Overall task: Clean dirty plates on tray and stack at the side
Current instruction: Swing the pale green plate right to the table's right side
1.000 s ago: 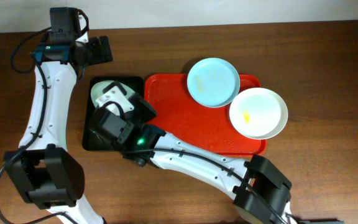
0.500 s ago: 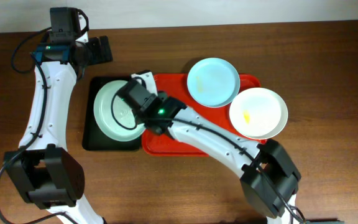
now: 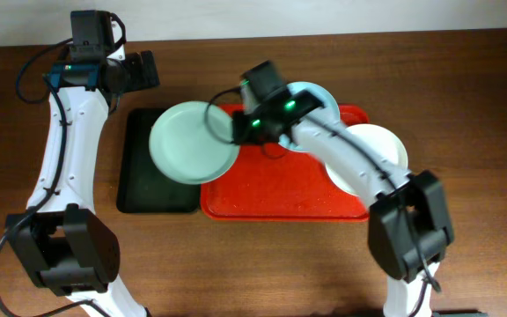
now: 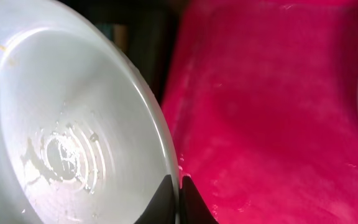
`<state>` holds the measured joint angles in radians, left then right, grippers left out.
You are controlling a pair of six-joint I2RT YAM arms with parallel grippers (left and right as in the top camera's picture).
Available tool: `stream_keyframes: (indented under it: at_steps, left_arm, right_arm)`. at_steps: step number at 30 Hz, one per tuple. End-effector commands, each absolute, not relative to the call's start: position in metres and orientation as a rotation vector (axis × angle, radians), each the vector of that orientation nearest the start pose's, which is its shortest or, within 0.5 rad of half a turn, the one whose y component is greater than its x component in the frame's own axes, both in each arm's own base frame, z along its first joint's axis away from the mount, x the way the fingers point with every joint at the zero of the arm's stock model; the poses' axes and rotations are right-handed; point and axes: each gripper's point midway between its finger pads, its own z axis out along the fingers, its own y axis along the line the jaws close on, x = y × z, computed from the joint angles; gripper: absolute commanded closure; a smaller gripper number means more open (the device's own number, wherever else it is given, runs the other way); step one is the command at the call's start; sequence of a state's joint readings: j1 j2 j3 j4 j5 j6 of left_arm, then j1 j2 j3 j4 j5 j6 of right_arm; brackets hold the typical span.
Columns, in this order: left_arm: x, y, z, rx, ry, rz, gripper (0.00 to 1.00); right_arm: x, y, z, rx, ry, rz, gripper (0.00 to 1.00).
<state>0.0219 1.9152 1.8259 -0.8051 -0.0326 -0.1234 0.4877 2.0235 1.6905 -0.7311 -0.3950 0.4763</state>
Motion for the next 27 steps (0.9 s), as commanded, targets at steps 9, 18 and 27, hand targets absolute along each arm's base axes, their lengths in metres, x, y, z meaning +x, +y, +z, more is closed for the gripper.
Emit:
stream_keyframes:
  at_steps: [9, 18, 27]
  left_arm:
    - [0.512, 0.015, 0.213, -0.182, 2.449, -0.013, 0.01]
    - [0.512, 0.015, 0.213, -0.182, 2.449, -0.013, 0.00]
    - [0.512, 0.016, 0.213, -0.182, 2.449, -0.013, 0.01]
  right_arm:
    - [0.459, 0.118, 0.146, 0.435, 2.724, 0.970, 0.96]
    - [0.434, -0.022, 0.133, 0.873, 2.709, 0.888, 0.96]
    - [0.397, -0.117, 0.120, 1.163, 2.673, 0.704, 0.96]
